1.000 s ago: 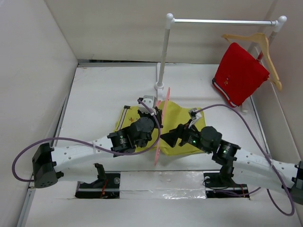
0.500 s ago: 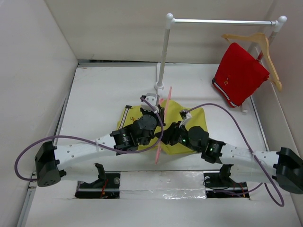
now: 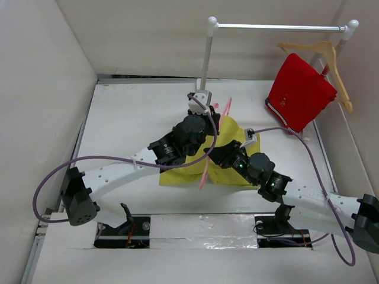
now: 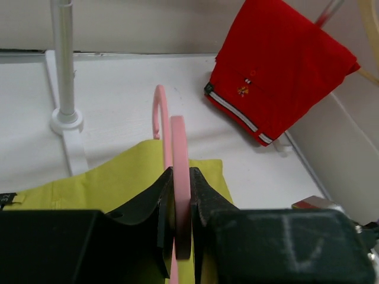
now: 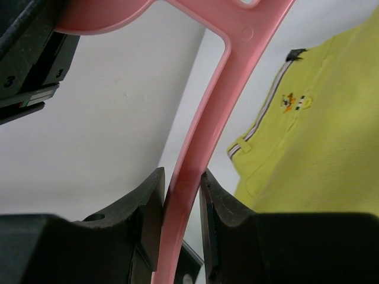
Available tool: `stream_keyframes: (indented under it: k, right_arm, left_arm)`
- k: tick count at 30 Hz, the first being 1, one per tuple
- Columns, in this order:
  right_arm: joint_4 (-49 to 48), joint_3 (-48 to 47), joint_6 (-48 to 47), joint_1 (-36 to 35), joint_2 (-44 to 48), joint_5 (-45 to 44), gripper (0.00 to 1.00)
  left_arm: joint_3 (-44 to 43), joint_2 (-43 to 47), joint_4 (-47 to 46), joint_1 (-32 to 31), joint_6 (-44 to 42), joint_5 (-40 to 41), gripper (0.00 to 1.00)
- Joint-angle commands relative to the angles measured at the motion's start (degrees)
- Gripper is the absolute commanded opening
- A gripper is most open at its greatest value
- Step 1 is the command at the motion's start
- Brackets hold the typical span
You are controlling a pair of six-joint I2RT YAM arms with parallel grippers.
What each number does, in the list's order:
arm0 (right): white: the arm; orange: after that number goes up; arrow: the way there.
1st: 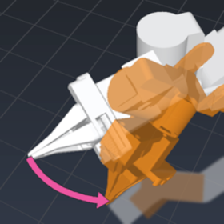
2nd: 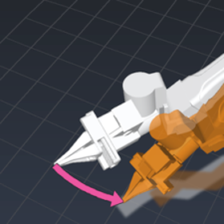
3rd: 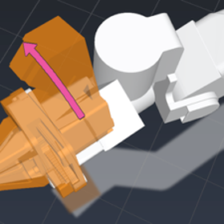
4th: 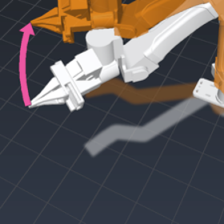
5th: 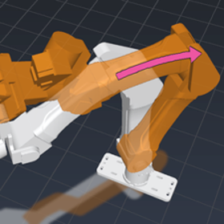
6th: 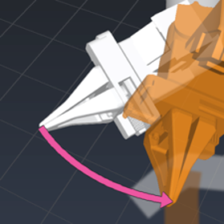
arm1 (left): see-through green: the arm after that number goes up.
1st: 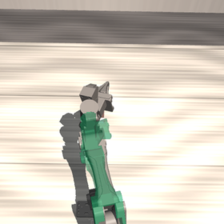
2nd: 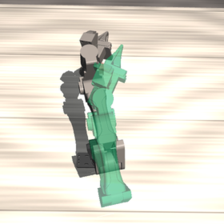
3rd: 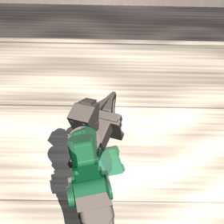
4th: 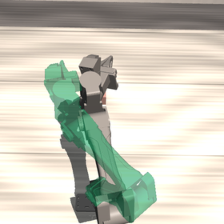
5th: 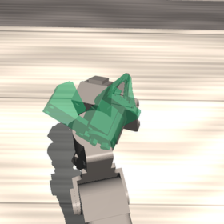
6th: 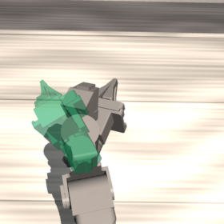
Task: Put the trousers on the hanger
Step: Place the hanger at the clothesline.
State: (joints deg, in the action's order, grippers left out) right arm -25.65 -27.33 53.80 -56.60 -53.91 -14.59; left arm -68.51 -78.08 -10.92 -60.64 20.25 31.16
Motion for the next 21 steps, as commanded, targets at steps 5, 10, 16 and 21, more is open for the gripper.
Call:
stream_keyframes:
  k: [5,10,16,21]
  right_arm:
    - [-9.16,-1.76,4.46,4.56,3.98,14.14,0.00]
    - [-10.47,-1.67,7.28,10.54,5.75,19.33,0.00]
    - [-10.56,-3.34,8.16,16.95,6.19,24.25,0.00]
    - [-7.93,-9.13,5.79,25.12,3.64,30.22,0.00]
  left_arm:
    - [-10.58,-1.72,-6.31,4.48,1.98,-10.76,0.35]
    - [-11.47,0.12,-7.63,5.53,1.55,-14.19,0.55]
    - [-9.03,6.35,-8.59,6.67,0.23,-13.14,0.59]
    - [-1.03,16.97,-11.49,11.23,0.75,-12.70,0.55]
